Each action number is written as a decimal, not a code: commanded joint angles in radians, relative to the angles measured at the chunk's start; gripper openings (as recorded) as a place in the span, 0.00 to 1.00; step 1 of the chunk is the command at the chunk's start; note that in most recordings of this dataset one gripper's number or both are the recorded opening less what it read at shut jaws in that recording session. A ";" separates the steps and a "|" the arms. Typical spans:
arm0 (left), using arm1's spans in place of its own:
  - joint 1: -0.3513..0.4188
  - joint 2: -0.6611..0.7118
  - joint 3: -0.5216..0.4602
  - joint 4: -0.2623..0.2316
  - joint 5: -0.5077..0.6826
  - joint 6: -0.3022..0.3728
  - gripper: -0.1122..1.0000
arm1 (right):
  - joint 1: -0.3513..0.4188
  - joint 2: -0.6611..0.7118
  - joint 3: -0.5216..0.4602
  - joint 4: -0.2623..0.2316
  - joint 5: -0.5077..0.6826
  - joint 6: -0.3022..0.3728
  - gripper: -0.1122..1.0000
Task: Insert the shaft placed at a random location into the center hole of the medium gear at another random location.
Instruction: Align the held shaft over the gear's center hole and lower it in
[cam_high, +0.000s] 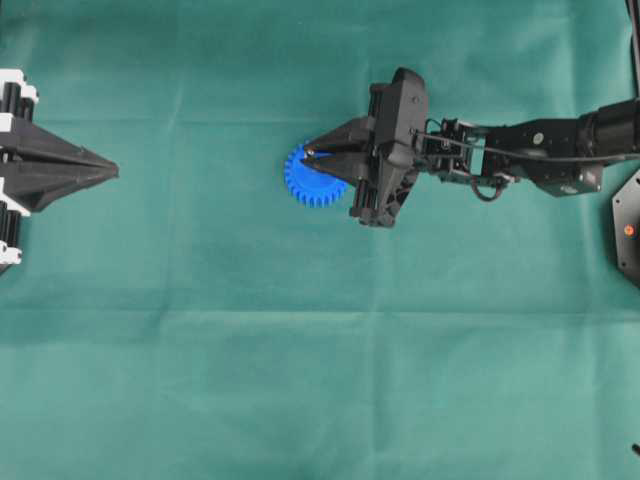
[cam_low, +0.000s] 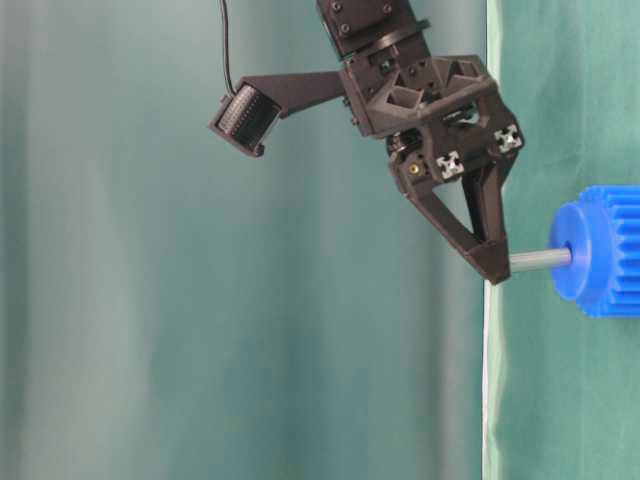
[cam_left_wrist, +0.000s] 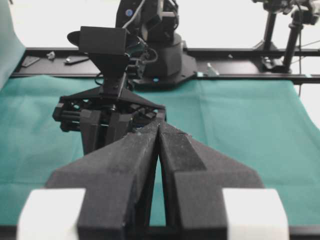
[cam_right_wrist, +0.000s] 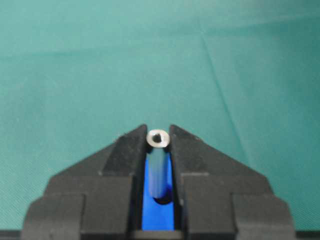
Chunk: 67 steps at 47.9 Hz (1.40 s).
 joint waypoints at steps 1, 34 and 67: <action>0.002 0.008 -0.018 0.002 -0.008 0.000 0.10 | -0.002 -0.009 -0.006 0.005 -0.005 -0.015 0.23; 0.002 0.008 -0.018 0.002 -0.005 0.000 0.10 | -0.011 -0.057 0.014 -0.005 -0.052 -0.018 0.23; 0.002 0.008 -0.017 0.002 -0.006 0.000 0.10 | -0.005 0.032 0.003 0.014 -0.055 -0.011 0.23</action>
